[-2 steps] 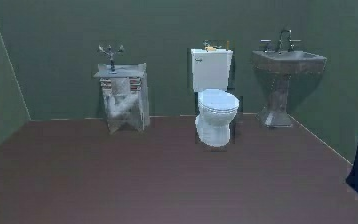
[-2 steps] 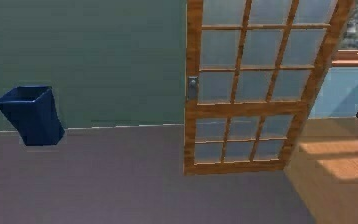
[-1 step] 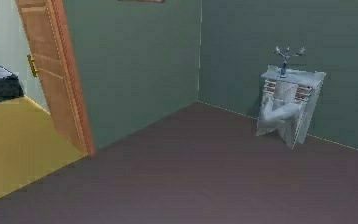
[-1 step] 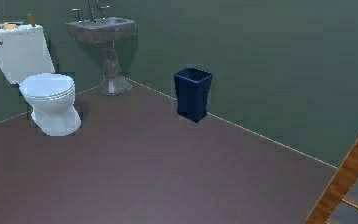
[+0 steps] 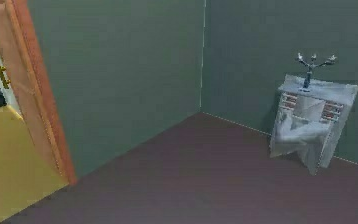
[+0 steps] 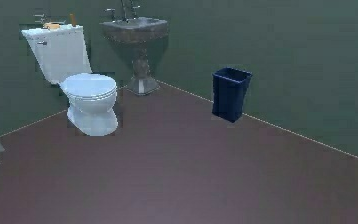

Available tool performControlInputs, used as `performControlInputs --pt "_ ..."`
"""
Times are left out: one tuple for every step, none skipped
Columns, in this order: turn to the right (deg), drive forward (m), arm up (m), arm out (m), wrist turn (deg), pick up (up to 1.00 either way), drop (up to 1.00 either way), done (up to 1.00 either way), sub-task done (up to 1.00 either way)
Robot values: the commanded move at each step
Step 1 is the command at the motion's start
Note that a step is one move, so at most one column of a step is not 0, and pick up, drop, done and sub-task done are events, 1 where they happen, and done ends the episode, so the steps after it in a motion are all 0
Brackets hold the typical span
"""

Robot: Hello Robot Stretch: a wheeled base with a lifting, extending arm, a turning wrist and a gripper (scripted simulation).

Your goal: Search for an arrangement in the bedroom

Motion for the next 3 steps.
performControlInputs --pt "-45.0 0.0 0.0 0.0 0.0 0.0 0.0 0.0 0.0" --pt "0.0 0.5 0.0 0.0 0.0 0.0 0.0 0.0 0.0" --pt "-18.0 0.0 0.0 0.0 0.0 0.0 0.0 0.0 0.0"
